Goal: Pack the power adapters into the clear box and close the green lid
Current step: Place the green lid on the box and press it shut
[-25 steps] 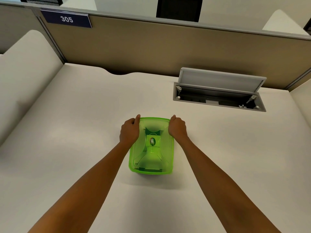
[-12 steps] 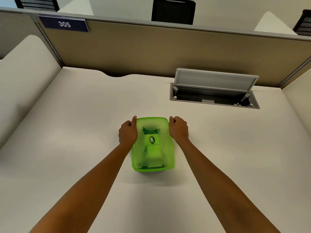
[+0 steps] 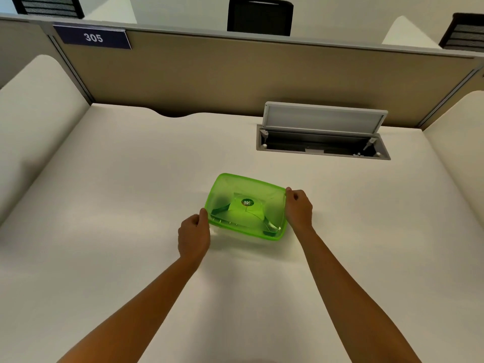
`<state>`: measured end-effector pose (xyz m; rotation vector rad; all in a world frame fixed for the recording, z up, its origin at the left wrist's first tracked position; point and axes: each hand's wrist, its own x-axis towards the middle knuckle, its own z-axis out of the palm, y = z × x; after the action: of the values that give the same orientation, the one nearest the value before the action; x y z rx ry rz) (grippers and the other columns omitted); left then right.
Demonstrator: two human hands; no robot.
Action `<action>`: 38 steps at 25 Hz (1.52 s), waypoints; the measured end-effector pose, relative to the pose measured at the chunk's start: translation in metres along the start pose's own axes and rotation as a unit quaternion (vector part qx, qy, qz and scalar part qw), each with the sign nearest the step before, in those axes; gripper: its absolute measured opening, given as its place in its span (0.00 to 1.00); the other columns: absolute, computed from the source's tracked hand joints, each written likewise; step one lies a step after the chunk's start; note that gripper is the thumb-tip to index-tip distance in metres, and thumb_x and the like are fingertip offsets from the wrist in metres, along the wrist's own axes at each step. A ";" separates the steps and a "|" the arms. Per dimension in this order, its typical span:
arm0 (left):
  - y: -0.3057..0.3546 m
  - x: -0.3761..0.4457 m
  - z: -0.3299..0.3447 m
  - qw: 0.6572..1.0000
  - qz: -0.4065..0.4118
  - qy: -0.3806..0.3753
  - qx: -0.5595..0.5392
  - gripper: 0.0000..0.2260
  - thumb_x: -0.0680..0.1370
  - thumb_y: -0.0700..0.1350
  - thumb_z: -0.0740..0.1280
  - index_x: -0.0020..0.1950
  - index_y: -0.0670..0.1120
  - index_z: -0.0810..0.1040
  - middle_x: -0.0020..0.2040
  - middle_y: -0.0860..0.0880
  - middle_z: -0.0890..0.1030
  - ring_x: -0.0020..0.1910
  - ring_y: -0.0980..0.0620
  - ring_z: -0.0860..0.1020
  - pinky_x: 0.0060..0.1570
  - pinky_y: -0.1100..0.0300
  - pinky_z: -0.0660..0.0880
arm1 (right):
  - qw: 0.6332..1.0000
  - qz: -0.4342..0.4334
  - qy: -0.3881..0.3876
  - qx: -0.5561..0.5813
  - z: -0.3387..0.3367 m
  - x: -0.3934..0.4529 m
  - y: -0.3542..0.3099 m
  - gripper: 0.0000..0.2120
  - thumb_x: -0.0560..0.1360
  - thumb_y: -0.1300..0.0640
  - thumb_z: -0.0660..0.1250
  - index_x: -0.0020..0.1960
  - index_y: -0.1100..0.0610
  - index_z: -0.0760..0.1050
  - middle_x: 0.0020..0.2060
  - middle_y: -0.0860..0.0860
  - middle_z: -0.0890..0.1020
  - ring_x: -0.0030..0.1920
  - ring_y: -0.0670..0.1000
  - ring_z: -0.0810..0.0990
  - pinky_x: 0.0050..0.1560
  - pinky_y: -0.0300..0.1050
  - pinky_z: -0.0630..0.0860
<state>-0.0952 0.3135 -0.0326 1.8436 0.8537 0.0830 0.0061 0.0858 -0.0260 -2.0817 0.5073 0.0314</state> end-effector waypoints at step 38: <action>0.039 0.033 0.039 0.989 0.117 0.044 0.083 0.19 0.81 0.58 0.54 0.50 0.45 0.75 0.51 0.48 0.80 0.48 0.45 0.77 0.47 0.53 0.70 | 0.996 -0.059 0.053 -0.044 0.009 -0.016 0.008 0.18 0.80 0.43 0.57 0.54 0.58 0.73 0.51 0.52 0.80 0.50 0.56 0.78 0.47 0.46 0.70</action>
<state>-0.0334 0.2947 -0.0283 2.1057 0.7188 0.2484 -0.0096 0.0946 -0.0336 -2.2051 0.4519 -0.1288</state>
